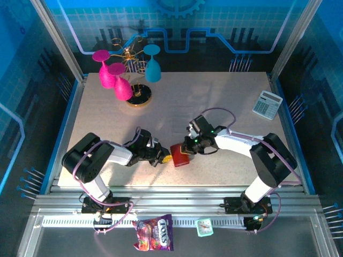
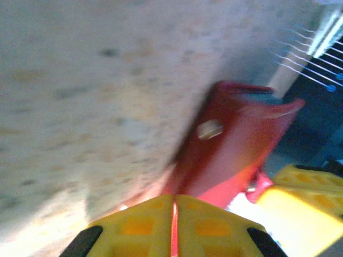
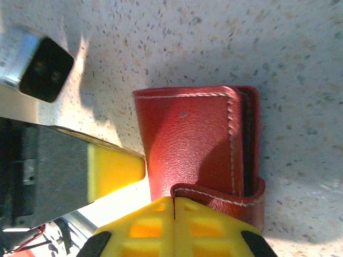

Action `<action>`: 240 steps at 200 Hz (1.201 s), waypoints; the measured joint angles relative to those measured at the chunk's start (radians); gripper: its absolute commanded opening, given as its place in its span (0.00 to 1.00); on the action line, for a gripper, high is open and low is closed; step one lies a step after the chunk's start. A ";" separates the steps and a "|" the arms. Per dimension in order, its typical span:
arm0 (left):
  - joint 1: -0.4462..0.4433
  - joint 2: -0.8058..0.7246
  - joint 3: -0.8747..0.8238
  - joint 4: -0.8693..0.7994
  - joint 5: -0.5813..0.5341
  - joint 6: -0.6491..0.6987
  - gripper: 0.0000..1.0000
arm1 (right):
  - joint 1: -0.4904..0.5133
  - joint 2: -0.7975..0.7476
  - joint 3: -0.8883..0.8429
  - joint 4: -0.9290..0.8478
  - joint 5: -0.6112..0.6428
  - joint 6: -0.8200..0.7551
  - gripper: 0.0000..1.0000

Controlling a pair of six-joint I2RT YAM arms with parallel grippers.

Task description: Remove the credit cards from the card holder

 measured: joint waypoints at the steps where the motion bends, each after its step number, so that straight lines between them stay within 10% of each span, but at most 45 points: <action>1: 0.000 -0.001 0.000 -0.003 0.000 0.001 0.11 | -0.001 -0.002 -0.002 0.002 -0.001 0.001 0.00; 96: 0.022 -0.121 0.209 -0.327 -0.015 0.135 0.13 | -0.033 0.016 -0.072 0.208 -0.138 0.068 0.00; 240: 0.006 -0.015 0.158 -0.313 -0.011 0.132 0.08 | -0.027 0.153 -0.123 0.487 -0.259 0.199 0.00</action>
